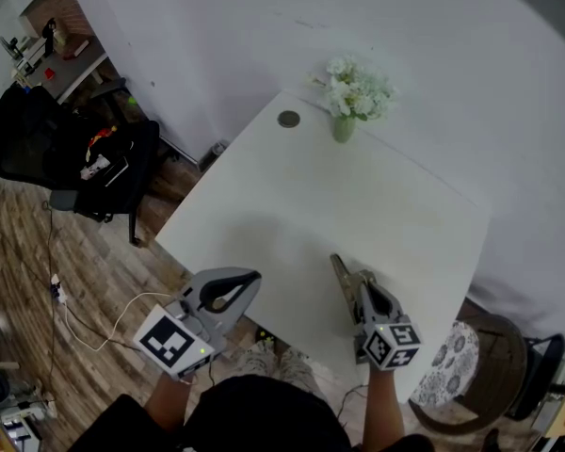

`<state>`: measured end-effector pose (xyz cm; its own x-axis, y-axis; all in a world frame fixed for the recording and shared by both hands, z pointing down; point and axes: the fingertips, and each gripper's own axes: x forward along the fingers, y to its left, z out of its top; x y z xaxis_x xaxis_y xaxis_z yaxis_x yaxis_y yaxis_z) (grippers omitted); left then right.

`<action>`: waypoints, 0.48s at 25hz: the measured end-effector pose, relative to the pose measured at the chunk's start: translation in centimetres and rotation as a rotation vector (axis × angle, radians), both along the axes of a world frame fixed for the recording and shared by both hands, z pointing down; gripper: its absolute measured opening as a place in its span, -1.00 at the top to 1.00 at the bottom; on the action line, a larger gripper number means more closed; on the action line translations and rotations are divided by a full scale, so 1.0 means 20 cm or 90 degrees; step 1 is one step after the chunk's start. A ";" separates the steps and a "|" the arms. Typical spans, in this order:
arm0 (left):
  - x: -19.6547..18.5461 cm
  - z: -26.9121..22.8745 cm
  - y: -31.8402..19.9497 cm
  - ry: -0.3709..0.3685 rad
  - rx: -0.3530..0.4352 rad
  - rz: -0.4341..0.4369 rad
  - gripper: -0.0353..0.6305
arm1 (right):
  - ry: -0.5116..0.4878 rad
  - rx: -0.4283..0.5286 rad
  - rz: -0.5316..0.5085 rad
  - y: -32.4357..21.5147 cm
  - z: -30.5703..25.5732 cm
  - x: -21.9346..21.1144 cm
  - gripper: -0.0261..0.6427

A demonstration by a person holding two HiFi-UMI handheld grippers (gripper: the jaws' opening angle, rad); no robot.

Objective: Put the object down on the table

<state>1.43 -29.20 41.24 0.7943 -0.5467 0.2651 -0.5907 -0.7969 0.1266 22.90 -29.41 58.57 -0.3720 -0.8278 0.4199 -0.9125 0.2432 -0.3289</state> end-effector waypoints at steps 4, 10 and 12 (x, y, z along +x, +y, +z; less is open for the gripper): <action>-0.01 0.00 0.00 -0.002 0.001 -0.002 0.89 | -0.015 -0.007 0.007 -0.01 0.01 0.01 0.85; 0.00 0.00 -0.01 -0.003 0.013 -0.002 0.89 | -0.026 -0.016 0.018 -0.02 0.04 0.04 0.83; -0.01 0.00 0.00 -0.004 0.004 -0.007 0.89 | -0.030 -0.019 0.022 -0.02 0.04 0.04 0.83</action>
<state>1.29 -29.27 41.23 0.7861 -0.5575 0.2668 -0.6008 -0.7907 0.1177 23.74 -29.86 59.36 -0.3628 -0.8278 0.4278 -0.9037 0.2006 -0.3782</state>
